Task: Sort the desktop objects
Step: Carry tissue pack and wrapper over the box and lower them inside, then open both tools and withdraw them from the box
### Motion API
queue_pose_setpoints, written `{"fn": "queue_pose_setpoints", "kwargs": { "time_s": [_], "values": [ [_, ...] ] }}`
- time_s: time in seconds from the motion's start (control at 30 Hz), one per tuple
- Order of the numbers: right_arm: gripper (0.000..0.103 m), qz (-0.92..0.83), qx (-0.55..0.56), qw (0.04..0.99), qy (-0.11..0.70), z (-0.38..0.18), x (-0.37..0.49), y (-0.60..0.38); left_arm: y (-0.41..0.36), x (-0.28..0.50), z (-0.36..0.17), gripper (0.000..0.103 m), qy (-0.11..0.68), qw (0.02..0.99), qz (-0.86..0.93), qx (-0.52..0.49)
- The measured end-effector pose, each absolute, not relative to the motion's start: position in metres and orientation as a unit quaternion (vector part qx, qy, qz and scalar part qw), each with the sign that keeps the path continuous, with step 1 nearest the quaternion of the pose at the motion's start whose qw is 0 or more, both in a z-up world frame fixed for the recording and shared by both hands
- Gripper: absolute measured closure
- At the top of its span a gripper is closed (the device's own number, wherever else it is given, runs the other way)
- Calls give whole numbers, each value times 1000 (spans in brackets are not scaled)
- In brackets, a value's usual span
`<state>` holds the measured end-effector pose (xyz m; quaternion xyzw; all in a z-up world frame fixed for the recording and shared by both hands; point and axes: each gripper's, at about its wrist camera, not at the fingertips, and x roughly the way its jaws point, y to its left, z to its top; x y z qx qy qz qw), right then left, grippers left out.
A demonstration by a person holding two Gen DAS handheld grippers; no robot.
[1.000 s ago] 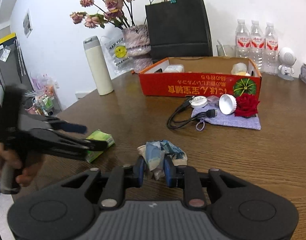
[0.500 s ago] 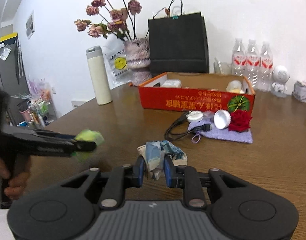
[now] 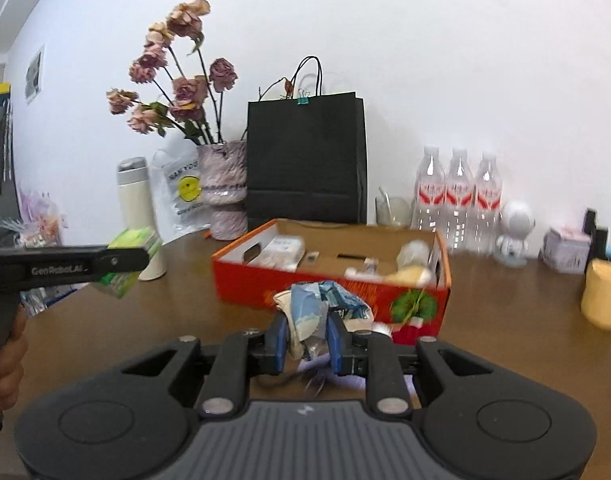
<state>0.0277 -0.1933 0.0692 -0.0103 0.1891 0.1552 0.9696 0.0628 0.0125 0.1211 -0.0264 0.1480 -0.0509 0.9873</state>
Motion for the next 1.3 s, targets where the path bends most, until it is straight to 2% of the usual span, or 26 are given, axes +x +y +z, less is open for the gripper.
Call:
{"fn": "queue_pose_setpoints", "kwargs": {
  "time_s": [0.27, 0.4, 0.57, 0.7, 0.9, 0.97, 1.0, 1.13, 1.23, 1.3],
  "values": [
    [83, 159, 0, 971, 178, 99, 141, -205, -12, 174, 137, 56, 141, 989, -50, -5],
    [83, 165, 28, 965, 202, 102, 209, -214, -18, 238, 135, 56, 172, 984, -55, -5],
    [83, 157, 79, 942, 286, 98, 317, -223, -21, 337, 126, 56, 261, 963, -53, -51],
    [83, 137, 70, 925, 348, 82, 391, -212, -24, 401, 110, 56, 332, 940, -65, -54],
    [82, 99, 57, 886, 449, 26, 458, -197, -40, 449, 62, 54, 407, 912, -50, -3],
    [73, 103, 50, 883, 456, 12, 463, -192, -46, 450, 58, 53, 409, 911, -54, 14],
    [73, 104, 56, 882, 456, 7, 464, -192, -46, 450, 57, 51, 411, 910, -49, 18],
    [54, 90, 76, 884, 452, 4, 462, -198, -29, 446, 70, 28, 395, 916, -60, -25],
    [39, 101, 111, 881, 449, 16, 459, -208, -21, 435, 91, 25, 380, 921, -71, -38],
    [35, 107, 127, 880, 446, 31, 452, -212, -18, 421, 108, 19, 368, 927, -64, -35]
  ]
}}
